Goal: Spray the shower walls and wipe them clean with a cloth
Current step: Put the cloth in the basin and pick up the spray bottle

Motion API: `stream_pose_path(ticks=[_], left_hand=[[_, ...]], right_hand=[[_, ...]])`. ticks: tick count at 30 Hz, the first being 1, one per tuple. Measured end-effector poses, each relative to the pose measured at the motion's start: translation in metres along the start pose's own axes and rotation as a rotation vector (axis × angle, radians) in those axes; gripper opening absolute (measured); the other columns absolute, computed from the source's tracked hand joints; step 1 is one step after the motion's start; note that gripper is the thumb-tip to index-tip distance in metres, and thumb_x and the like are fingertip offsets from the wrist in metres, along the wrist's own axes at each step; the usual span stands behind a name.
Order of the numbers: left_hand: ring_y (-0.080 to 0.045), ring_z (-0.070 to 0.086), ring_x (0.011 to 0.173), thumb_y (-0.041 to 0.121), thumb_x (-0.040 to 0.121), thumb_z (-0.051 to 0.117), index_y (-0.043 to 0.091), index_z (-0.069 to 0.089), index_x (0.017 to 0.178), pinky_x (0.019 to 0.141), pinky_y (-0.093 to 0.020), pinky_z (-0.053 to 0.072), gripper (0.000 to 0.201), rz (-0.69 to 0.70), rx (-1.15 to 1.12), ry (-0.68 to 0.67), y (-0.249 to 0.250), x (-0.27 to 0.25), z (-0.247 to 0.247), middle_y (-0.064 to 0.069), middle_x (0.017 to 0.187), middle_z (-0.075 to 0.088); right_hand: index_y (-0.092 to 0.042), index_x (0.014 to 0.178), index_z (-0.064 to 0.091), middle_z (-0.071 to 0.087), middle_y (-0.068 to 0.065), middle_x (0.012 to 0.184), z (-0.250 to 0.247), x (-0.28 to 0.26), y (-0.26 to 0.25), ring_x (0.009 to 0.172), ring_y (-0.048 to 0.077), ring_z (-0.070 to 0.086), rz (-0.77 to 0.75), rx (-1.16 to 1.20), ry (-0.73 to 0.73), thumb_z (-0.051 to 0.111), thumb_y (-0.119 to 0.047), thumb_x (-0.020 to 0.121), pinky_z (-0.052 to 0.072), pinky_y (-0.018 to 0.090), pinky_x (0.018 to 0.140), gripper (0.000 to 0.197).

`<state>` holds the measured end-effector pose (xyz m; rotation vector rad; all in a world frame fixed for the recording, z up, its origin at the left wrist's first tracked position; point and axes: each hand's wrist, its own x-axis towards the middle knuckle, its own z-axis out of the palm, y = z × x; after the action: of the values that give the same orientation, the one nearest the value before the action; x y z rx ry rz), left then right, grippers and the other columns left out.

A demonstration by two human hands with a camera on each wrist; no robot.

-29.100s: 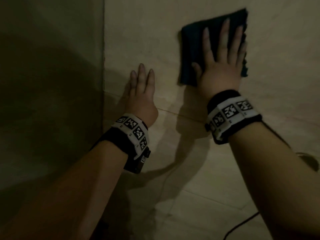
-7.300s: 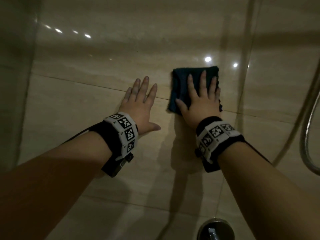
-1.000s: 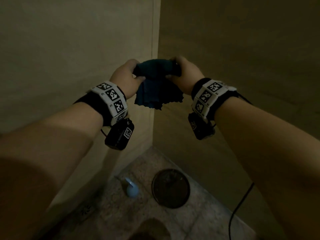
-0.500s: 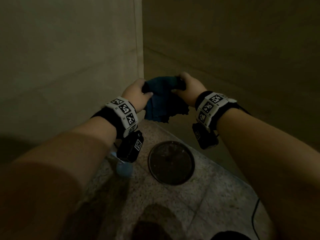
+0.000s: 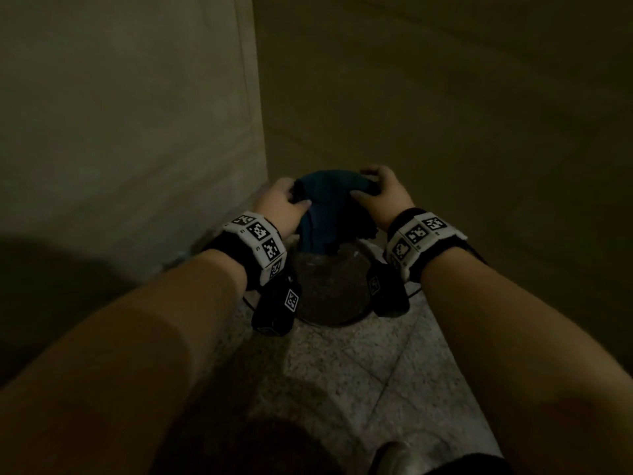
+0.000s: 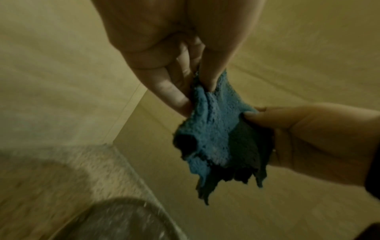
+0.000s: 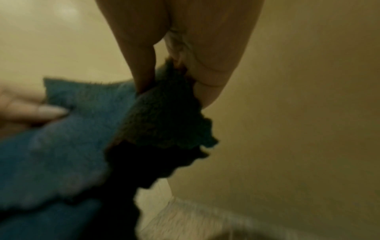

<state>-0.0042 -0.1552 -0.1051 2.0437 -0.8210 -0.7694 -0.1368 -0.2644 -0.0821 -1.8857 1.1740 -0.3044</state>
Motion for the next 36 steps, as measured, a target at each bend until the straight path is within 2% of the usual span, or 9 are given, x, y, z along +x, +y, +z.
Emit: stream_pose_path(ticks=[3, 6, 10, 15, 20, 22, 26, 31, 36], left_hand=[[-0.035, 0.053, 0.117, 0.022, 0.094, 0.053, 0.010, 0.040, 0.135, 0.097, -0.049, 0.048, 0.045, -0.061, -0.022, -0.033, -0.023, 0.006, 0.019, -0.014, 0.134, 0.050], [-0.034, 0.054, 0.116, 0.022, 0.093, 0.053, 0.009, 0.042, 0.134, 0.097, -0.048, 0.048, 0.044, -0.105, -0.038, -0.042, -0.043, 0.015, 0.036, -0.013, 0.132, 0.051], [-0.033, 0.054, 0.116, 0.020, 0.093, 0.054, 0.009, 0.044, 0.133, 0.097, -0.046, 0.048, 0.043, -0.173, -0.037, -0.088, -0.068, 0.025, 0.064, -0.014, 0.129, 0.055], [-0.032, 0.054, 0.117, 0.019, 0.092, 0.055, 0.010, 0.043, 0.135, 0.098, -0.046, 0.048, 0.046, -0.230, 0.004, -0.161, -0.097, 0.039, 0.098, -0.013, 0.131, 0.054], [-0.032, 0.054, 0.117, 0.017, 0.093, 0.055, 0.008, 0.040, 0.138, 0.097, -0.044, 0.049, 0.049, -0.233, 0.080, -0.203, -0.126, 0.051, 0.125, -0.014, 0.134, 0.051], [-0.032, 0.053, 0.119, 0.016, 0.093, 0.054, 0.008, 0.038, 0.139, 0.098, -0.043, 0.049, 0.050, -0.247, 0.084, -0.214, -0.135, 0.056, 0.132, -0.014, 0.135, 0.051], [-0.030, 0.053, 0.119, 0.017, 0.093, 0.054, 0.009, 0.039, 0.139, 0.099, -0.042, 0.048, 0.049, -0.283, 0.095, -0.245, -0.150, 0.062, 0.144, -0.013, 0.135, 0.050], [-0.030, 0.054, 0.117, 0.015, 0.092, 0.055, 0.009, 0.042, 0.135, 0.099, -0.041, 0.048, 0.045, -0.318, 0.081, -0.275, -0.165, 0.065, 0.156, -0.013, 0.133, 0.052], [-0.029, 0.050, 0.123, 0.012, 0.094, 0.051, 0.009, 0.042, 0.137, 0.104, -0.040, 0.045, 0.044, -0.362, 0.014, -0.320, -0.169, 0.065, 0.161, -0.012, 0.136, 0.051]], right_hand=[[-0.020, 0.120, 0.044, 0.052, 0.009, 0.122, 0.020, 0.009, 0.034, 0.100, 0.028, 0.058, 0.109, 0.113, 0.031, 0.060, -0.021, 0.091, 0.052, 0.041, 0.087, 0.033], [-0.024, 0.092, 0.046, 0.053, 0.002, 0.102, 0.037, 0.018, 0.063, 0.086, 0.023, 0.055, 0.111, 0.133, 0.039, 0.057, -0.016, 0.091, 0.049, 0.036, 0.077, 0.013], [-0.030, 0.073, 0.051, 0.055, -0.003, 0.080, 0.056, 0.028, 0.099, 0.076, 0.019, 0.054, 0.182, 0.142, -0.002, 0.050, -0.012, 0.094, 0.047, 0.032, 0.069, 0.027], [-0.021, 0.091, 0.059, 0.061, 0.007, 0.097, 0.074, 0.040, 0.139, 0.086, 0.024, 0.058, 0.293, 0.148, -0.074, 0.047, -0.012, 0.096, 0.051, 0.037, 0.083, 0.016], [-0.021, 0.107, 0.063, 0.062, 0.007, 0.104, 0.092, 0.051, 0.172, 0.086, 0.021, 0.058, 0.297, 0.034, -0.151, 0.045, -0.014, 0.097, 0.048, 0.024, 0.065, 0.021], [-0.021, 0.113, 0.063, 0.063, 0.007, 0.110, 0.098, 0.054, 0.183, 0.086, 0.020, 0.057, 0.291, -0.029, -0.185, 0.045, -0.016, 0.097, 0.046, 0.024, 0.065, 0.024], [-0.022, 0.120, 0.060, 0.060, 0.007, 0.125, 0.105, 0.059, 0.196, 0.102, 0.023, 0.059, 0.312, -0.106, -0.230, 0.045, -0.019, 0.097, 0.043, 0.024, 0.079, 0.028], [-0.020, 0.131, 0.053, 0.045, 0.003, 0.144, 0.111, 0.061, 0.207, 0.130, 0.023, 0.043, 0.321, -0.262, -0.348, 0.042, -0.020, 0.099, 0.032, 0.026, 0.105, 0.034], [-0.017, 0.138, 0.046, 0.039, 0.005, 0.148, 0.115, 0.062, 0.212, 0.134, 0.025, 0.039, 0.339, -0.345, -0.404, 0.041, -0.022, 0.099, 0.030, 0.029, 0.109, 0.039]])
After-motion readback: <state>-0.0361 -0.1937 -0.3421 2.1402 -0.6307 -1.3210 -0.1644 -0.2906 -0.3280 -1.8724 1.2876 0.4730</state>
